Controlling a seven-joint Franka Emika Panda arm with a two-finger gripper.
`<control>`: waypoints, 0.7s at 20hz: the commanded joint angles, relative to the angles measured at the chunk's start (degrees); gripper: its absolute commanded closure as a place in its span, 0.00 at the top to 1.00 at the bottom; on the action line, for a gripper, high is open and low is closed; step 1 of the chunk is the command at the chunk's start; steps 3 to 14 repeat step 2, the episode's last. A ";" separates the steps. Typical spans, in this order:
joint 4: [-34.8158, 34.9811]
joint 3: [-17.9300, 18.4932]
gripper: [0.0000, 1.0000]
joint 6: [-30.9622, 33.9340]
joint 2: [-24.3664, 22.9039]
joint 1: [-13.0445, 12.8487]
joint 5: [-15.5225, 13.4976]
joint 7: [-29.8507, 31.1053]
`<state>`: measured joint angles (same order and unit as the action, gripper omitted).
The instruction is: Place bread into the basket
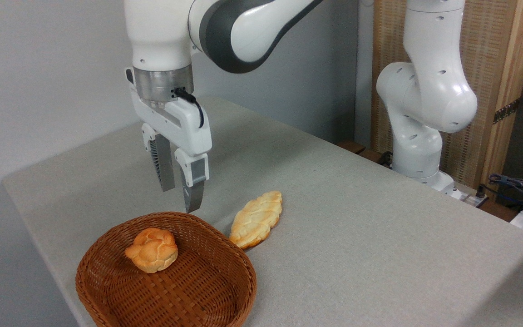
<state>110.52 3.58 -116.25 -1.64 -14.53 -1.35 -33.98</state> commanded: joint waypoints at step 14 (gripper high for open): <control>-1.01 1.43 1.00 1.37 -0.20 -0.23 1.00 2.60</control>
